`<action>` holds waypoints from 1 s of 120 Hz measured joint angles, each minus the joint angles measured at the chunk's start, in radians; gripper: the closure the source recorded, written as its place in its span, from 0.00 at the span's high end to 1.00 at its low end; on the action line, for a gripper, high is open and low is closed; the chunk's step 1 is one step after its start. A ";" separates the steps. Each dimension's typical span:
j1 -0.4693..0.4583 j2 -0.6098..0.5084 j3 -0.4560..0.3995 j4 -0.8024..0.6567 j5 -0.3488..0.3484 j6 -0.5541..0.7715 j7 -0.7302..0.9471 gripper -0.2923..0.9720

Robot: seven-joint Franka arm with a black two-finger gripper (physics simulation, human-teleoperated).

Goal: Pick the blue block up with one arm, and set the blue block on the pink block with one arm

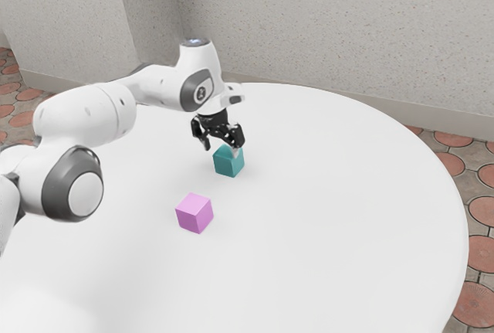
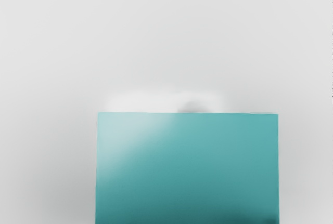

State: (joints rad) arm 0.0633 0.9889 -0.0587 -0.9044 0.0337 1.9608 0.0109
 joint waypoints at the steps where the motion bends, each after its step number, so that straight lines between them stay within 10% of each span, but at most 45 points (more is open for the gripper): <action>1: 0.000 0.003 -0.001 0.002 0.000 0.002 0.000 0.77; 54: 0.007 0.066 -0.027 0.022 0.000 0.070 0.004 0.77; 120: 0.004 0.069 -0.027 0.019 0.004 0.085 0.001 0.53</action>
State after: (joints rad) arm 0.0671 1.0582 -0.0853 -0.8853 0.0376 2.0459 0.0114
